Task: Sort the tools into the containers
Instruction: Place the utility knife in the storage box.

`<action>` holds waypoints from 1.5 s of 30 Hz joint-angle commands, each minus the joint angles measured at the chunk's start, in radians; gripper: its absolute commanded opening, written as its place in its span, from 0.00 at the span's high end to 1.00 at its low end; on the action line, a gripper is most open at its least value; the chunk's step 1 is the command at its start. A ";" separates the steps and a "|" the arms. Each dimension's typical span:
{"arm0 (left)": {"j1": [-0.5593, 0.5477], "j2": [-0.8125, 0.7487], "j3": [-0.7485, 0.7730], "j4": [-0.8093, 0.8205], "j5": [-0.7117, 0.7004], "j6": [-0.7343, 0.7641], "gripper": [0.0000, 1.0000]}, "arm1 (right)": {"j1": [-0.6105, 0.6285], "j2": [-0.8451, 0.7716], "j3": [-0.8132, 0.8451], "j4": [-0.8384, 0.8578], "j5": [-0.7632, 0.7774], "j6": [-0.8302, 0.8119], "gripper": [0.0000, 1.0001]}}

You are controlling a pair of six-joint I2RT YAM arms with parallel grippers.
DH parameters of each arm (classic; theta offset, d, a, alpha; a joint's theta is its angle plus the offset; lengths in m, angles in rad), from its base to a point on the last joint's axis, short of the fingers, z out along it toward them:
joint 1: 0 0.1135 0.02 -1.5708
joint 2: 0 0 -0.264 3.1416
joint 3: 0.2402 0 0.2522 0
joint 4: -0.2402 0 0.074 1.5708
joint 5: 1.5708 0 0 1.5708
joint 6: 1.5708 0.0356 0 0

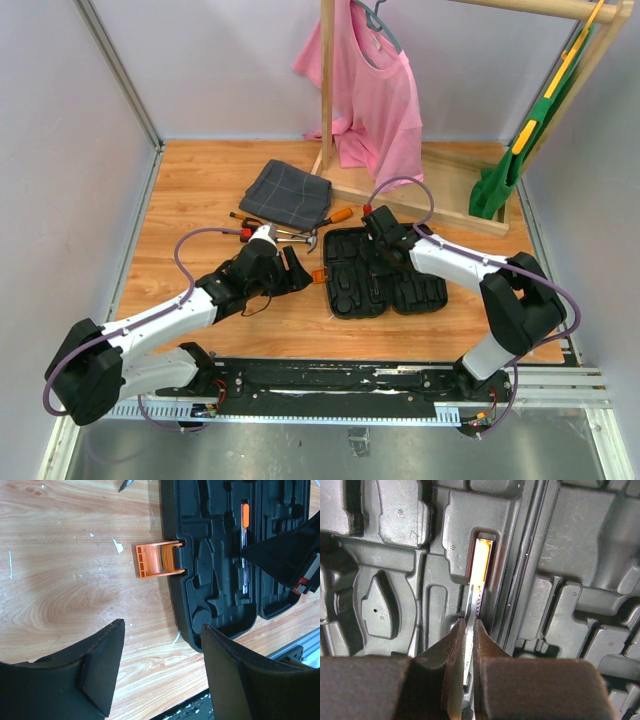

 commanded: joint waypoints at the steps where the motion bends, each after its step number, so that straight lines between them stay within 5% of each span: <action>1: 0.007 0.007 0.018 0.029 0.008 0.004 0.34 | -0.010 0.038 -0.073 -0.075 -0.026 0.007 0.94; 18: 0.007 -0.027 -0.006 0.023 -0.001 -0.004 0.34 | -0.010 -0.105 0.093 -0.173 -0.041 -0.048 0.67; 28: 0.007 -0.026 -0.009 0.026 0.001 -0.006 0.34 | -0.010 -0.052 0.130 -0.173 -0.001 -0.059 0.88; 45: 0.007 -0.021 -0.010 0.024 -0.003 -0.004 0.34 | -0.031 0.049 0.137 -0.147 0.012 -0.067 0.85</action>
